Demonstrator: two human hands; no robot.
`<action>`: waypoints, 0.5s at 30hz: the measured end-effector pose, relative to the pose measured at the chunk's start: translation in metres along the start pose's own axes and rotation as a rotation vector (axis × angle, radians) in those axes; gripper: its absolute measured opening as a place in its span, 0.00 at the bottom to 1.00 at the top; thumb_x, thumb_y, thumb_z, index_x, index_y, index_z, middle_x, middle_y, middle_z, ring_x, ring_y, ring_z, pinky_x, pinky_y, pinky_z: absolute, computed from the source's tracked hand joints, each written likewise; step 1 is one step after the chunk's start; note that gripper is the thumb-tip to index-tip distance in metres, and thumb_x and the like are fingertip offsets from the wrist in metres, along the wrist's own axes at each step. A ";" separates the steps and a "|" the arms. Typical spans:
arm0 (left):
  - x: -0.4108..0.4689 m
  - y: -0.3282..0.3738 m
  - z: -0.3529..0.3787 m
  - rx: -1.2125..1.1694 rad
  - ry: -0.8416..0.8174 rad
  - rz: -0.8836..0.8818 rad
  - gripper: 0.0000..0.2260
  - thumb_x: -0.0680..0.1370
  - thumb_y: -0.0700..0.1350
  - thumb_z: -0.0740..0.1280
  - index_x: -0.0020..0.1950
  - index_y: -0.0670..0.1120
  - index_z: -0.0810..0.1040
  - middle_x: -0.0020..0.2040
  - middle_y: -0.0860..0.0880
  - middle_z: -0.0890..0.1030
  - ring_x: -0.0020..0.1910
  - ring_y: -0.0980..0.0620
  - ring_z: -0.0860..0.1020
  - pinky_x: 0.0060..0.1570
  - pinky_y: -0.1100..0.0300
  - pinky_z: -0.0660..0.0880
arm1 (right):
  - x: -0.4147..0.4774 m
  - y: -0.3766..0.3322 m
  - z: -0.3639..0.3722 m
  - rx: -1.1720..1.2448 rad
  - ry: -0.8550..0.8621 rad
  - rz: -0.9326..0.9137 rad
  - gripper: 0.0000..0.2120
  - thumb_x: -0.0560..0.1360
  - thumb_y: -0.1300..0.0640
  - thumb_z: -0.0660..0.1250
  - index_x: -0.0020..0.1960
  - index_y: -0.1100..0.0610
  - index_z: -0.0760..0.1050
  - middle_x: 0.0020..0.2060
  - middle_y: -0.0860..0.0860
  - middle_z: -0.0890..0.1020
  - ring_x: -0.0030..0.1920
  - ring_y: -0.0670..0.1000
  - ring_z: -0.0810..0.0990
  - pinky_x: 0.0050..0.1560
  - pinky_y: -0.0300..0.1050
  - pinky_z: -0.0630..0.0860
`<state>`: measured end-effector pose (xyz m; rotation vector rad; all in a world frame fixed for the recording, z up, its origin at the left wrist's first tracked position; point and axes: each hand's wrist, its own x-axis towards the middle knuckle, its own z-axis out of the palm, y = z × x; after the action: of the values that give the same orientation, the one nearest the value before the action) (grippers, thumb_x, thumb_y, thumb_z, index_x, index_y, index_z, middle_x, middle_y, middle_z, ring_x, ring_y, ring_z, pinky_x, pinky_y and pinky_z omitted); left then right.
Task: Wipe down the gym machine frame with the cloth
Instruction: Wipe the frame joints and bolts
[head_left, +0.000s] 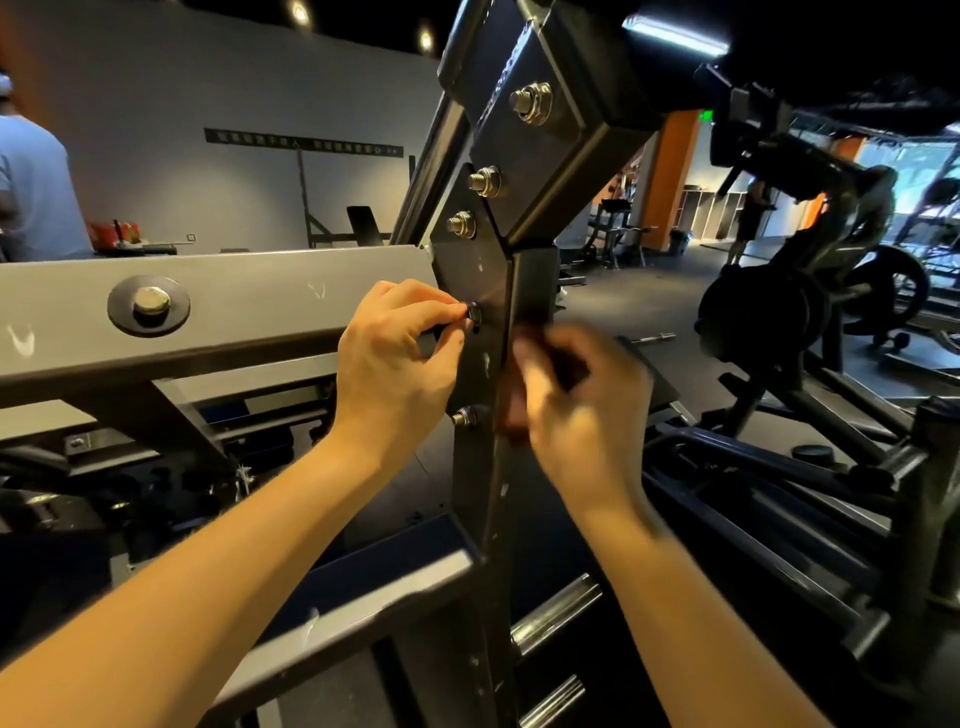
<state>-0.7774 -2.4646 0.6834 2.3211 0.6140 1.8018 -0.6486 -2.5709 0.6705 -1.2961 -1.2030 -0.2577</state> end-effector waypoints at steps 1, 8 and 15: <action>0.000 0.000 -0.001 0.002 -0.007 -0.007 0.09 0.78 0.43 0.70 0.54 0.41 0.85 0.50 0.48 0.83 0.51 0.52 0.77 0.51 0.52 0.80 | 0.015 -0.012 0.001 -0.016 0.075 -0.072 0.03 0.80 0.57 0.70 0.52 0.56 0.80 0.43 0.41 0.82 0.45 0.37 0.82 0.47 0.33 0.79; -0.034 -0.007 -0.009 0.042 -0.123 -0.110 0.20 0.77 0.46 0.75 0.69 0.47 0.79 0.60 0.50 0.79 0.60 0.53 0.76 0.61 0.58 0.75 | -0.070 0.046 0.008 0.139 -0.046 0.178 0.01 0.80 0.60 0.70 0.49 0.56 0.79 0.39 0.47 0.84 0.41 0.48 0.85 0.43 0.54 0.83; -0.076 -0.018 -0.003 0.159 -0.280 -0.229 0.18 0.75 0.52 0.75 0.63 0.48 0.84 0.55 0.52 0.81 0.57 0.52 0.75 0.57 0.50 0.75 | -0.061 0.029 0.002 0.081 -0.080 0.300 0.03 0.79 0.59 0.70 0.46 0.55 0.79 0.37 0.47 0.83 0.40 0.43 0.83 0.41 0.35 0.78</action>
<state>-0.7992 -2.4792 0.6101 2.4243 0.9599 1.3442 -0.6543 -2.5867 0.6047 -1.4057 -1.0565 0.0601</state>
